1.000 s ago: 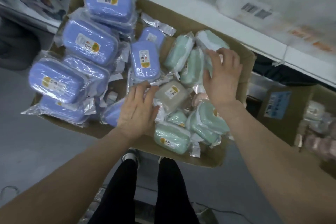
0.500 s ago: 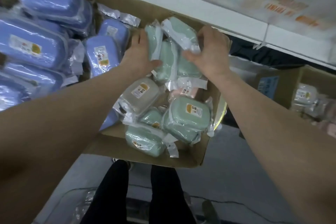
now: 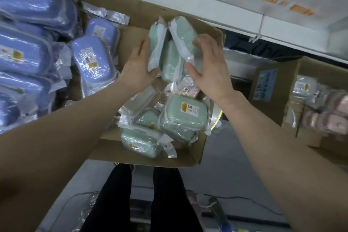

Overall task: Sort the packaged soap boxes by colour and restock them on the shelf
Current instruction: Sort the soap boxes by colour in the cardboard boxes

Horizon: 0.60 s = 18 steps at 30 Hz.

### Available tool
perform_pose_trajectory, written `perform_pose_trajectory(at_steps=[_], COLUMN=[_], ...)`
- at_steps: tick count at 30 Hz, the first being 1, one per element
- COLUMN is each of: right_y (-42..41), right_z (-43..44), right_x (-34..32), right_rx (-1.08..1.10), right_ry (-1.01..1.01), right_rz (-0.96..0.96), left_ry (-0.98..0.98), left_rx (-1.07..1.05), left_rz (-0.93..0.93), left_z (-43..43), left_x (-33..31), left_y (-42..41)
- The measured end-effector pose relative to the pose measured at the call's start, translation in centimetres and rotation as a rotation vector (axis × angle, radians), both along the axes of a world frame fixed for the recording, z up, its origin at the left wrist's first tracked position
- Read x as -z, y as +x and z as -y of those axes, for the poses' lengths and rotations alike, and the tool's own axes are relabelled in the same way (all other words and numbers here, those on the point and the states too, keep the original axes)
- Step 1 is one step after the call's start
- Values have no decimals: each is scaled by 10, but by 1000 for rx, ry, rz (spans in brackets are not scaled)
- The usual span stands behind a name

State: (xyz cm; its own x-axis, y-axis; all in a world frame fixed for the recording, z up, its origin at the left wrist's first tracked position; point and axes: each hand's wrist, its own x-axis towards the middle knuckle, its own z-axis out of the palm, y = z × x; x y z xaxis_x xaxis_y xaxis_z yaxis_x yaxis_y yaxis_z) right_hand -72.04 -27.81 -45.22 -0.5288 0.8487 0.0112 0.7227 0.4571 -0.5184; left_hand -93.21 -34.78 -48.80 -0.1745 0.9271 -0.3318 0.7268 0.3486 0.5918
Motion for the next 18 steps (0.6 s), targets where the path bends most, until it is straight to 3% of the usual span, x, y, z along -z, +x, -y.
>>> perform_pose_trajectory(at_steps=[4, 7, 10, 13, 18], right_y=[12, 22, 30, 23, -21], right_z=[35, 67, 88, 84, 56], right_x=[-15, -18, -8, -13, -46], right_rx=[101, -161, -332, -226, -136], right_ry=[8, -345, -415, -356, -54], right_rz=[35, 295, 523, 397, 131], left_ry=[12, -15, -53, -23, 23], left_rx=[34, 49, 43, 36, 2], left_rz=[-11, -1, -11, -43, -39], left_z=[25, 36, 36, 35, 44], left_x=[-12, -17, -20, -26, -31], left_y=[-2, -8, -14, -20, -23])
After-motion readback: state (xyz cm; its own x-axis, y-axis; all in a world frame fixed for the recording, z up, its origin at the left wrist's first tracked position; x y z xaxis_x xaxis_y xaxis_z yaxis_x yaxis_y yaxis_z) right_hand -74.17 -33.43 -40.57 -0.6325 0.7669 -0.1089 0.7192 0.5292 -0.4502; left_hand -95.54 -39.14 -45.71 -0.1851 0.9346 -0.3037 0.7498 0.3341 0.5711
